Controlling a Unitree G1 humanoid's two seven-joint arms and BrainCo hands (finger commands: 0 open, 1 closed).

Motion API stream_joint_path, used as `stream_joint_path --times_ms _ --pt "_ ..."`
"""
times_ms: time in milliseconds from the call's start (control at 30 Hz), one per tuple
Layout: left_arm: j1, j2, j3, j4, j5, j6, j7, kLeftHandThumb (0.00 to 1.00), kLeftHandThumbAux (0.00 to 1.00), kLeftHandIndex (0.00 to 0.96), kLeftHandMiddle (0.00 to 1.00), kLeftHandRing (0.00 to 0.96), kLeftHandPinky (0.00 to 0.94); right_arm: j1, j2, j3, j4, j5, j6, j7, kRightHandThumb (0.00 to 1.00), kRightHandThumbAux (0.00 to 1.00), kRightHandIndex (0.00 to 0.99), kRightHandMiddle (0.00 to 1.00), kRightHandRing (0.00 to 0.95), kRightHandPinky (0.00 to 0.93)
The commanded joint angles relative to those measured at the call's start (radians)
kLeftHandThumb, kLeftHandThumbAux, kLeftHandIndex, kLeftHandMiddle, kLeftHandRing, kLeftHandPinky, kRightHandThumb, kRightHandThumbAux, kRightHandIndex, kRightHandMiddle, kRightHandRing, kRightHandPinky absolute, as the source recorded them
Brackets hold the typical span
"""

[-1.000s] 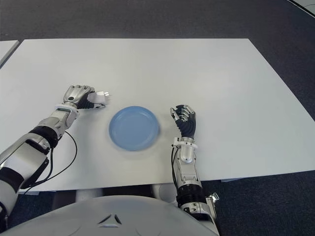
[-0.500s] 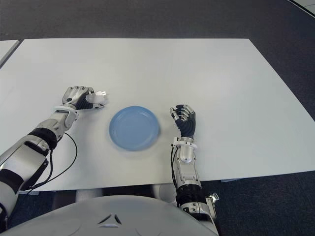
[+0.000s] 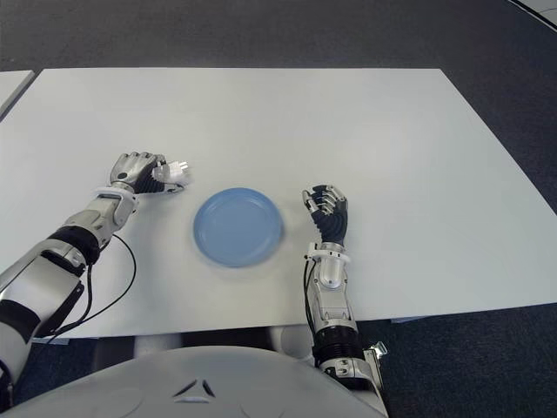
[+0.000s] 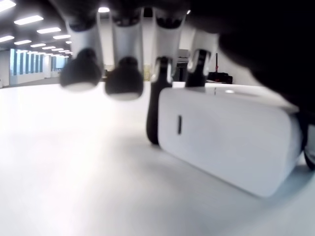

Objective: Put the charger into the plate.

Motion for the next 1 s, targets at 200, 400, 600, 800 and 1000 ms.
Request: stream_joint_path --times_ms 200,400,600,800,1000 --pt "0.023 0.047 0.056 -0.135 -0.027 -0.028 -0.021 0.849 0.671 0.391 0.532 0.855 0.812 0.003 0.007 0.002 0.008 0.004 0.0 0.001 0.705 0.729 0.429 0.584 0.598 0.599" --pt "0.091 0.077 0.111 -0.355 -0.042 0.006 -0.059 0.849 0.671 0.392 0.53 0.854 0.798 0.003 0.007 0.003 0.006 0.002 -0.005 0.002 0.705 0.729 0.43 0.589 0.601 0.603" --pt "0.166 0.082 0.165 -0.531 -0.054 0.029 -0.072 0.849 0.671 0.392 0.529 0.854 0.792 0.005 0.006 0.005 0.0 -0.005 0.0 -0.002 0.705 0.729 0.43 0.593 0.602 0.604" --pt "0.222 0.071 0.21 -0.683 -0.061 0.046 -0.088 0.849 0.671 0.392 0.528 0.854 0.788 0.008 0.005 0.006 -0.005 -0.008 0.01 -0.004 0.705 0.728 0.43 0.595 0.602 0.6" --pt "0.287 0.045 0.249 -0.867 -0.078 0.098 -0.155 0.849 0.671 0.392 0.524 0.843 0.761 0.005 -0.003 0.002 0.007 -0.002 0.017 0.004 0.706 0.728 0.43 0.595 0.601 0.596"
